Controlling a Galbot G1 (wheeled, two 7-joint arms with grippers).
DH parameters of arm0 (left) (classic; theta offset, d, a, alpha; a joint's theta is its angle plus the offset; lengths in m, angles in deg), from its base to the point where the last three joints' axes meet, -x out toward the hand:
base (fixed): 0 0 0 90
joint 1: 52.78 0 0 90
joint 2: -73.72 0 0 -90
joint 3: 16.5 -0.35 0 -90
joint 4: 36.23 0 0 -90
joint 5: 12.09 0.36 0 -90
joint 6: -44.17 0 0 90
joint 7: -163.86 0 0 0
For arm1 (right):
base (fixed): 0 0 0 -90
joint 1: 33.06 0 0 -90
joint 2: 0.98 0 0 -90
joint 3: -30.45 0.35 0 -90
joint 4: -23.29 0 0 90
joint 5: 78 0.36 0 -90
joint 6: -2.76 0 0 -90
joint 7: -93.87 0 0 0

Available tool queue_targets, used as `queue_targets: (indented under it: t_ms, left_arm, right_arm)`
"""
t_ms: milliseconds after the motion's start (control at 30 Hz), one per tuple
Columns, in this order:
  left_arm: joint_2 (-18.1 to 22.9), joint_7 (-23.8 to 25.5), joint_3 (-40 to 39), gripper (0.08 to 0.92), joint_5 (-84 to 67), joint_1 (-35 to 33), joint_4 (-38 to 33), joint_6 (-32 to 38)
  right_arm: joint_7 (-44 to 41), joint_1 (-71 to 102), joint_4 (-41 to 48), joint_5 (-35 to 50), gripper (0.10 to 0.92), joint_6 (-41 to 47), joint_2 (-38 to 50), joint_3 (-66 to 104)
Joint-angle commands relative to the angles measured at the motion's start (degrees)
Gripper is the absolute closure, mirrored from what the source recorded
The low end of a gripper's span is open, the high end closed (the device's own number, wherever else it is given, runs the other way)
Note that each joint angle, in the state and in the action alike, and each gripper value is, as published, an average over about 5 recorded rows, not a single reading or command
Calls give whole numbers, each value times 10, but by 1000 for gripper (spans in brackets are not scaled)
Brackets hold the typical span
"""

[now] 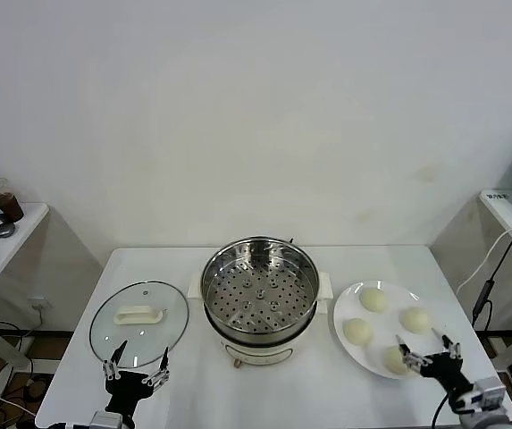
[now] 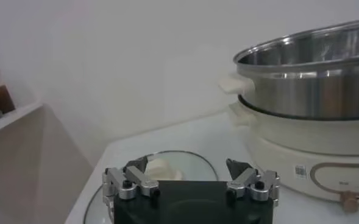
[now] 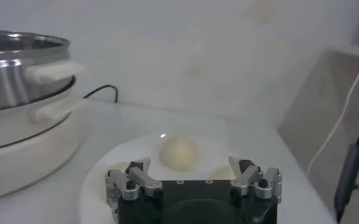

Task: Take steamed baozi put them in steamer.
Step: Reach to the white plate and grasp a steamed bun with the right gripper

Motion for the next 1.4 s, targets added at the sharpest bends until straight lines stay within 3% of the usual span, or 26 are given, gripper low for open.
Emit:
queue_targets:
  t_ms: [33,300,600,900,1133,1400]
  left_arm:
    - [0,0,0,177,0,0,0,0]
    - [9,0,-11,177,14,-1,-7,1]
    - [25,-7,-9,177,25,-7,-14,8]
    - [34,-9,-8,177,33,-8,-20,10]
    - [33,-10,0,177,32,-16,-21,11]
    - [39,-12,-2,177,37,-16,-14,11]
  right_arm:
    - [-28,-63,8,-47,203,15,70,28]
    - [-239,-280,145,-193,203,-64,257,-128]
    - [-406,-615,283,-228,203,-132,346,-537]
    - [-478,-833,376,-227,203,-138,280,-838]
    - [-484,-815,459,-256,203,-140,206,-840]
    - [-470,-773,493,-284,203,-143,173,-804]
